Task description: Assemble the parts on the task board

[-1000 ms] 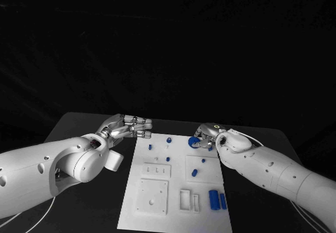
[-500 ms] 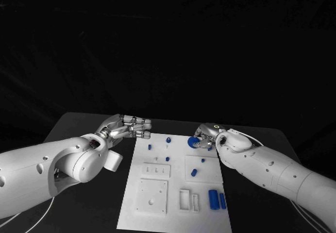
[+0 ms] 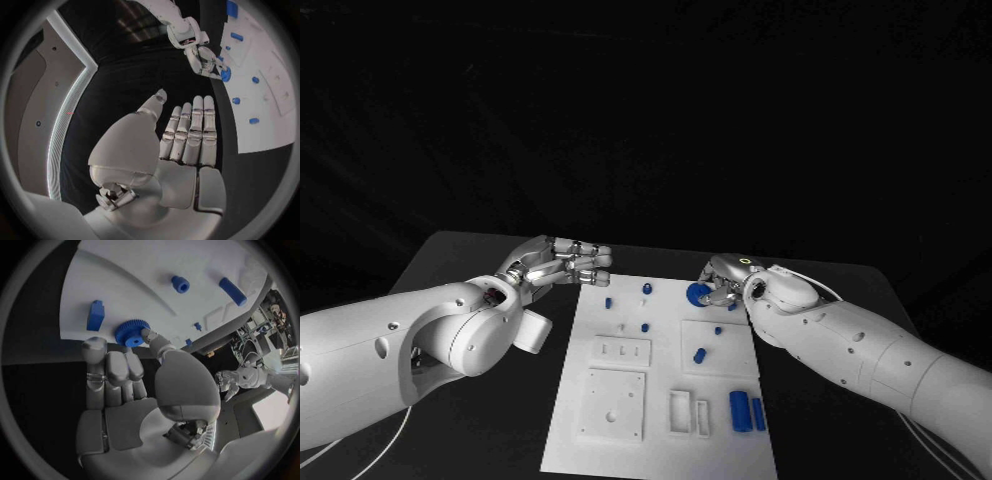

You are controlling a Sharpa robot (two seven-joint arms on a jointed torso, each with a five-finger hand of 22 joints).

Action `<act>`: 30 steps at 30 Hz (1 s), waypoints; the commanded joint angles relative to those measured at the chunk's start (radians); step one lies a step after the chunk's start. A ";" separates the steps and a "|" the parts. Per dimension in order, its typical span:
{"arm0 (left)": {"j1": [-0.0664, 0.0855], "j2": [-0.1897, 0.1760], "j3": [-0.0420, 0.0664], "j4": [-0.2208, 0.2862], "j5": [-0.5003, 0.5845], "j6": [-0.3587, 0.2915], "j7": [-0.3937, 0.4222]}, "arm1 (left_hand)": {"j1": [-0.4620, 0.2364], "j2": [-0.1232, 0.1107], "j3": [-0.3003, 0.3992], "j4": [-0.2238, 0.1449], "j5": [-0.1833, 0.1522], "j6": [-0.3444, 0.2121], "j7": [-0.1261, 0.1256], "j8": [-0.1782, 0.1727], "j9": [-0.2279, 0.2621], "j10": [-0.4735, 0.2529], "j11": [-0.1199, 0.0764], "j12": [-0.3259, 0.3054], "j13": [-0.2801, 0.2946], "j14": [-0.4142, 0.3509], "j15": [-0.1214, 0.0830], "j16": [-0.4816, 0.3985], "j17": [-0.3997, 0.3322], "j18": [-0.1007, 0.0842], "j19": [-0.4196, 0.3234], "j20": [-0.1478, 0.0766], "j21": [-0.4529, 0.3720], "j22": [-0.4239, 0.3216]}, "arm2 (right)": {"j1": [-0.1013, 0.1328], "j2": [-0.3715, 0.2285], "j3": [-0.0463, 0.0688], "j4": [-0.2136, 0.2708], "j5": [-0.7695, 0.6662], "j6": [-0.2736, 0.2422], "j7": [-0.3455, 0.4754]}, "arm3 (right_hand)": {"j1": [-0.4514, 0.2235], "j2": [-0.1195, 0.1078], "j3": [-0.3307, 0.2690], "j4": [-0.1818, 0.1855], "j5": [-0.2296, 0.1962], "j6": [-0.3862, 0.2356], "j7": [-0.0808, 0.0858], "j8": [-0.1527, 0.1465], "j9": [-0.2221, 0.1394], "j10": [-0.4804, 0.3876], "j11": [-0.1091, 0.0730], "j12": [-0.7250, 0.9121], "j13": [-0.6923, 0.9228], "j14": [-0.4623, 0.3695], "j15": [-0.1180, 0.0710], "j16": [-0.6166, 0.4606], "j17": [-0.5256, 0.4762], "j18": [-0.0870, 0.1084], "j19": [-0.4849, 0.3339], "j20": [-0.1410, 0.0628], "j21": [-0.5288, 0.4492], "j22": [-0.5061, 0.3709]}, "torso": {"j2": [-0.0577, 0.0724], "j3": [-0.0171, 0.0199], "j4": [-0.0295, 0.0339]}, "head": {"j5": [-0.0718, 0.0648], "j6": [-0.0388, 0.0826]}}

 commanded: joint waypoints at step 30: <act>0.001 -0.002 0.001 0.008 -0.006 0.007 0.002 | 0.004 0.001 -0.003 0.000 -0.001 -0.011 0.002 0.000 0.000 -0.008 0.003 0.001 0.002 -0.006 0.000 0.000 -0.001 -0.001 0.002 0.006 -0.003 -0.001 | -0.017 0.026 -0.005 0.229 -0.222 -0.136 -0.095 | 0.014 -0.015 -0.034 0.054 -0.033 0.038 -0.012 0.003 0.001 0.012 -0.008 0.010 0.005 0.002 -0.008 0.008 0.003 -0.009 0.054 -0.010 0.029 0.046 | 0.001 -0.0022 0.0026 | 0.020 0.007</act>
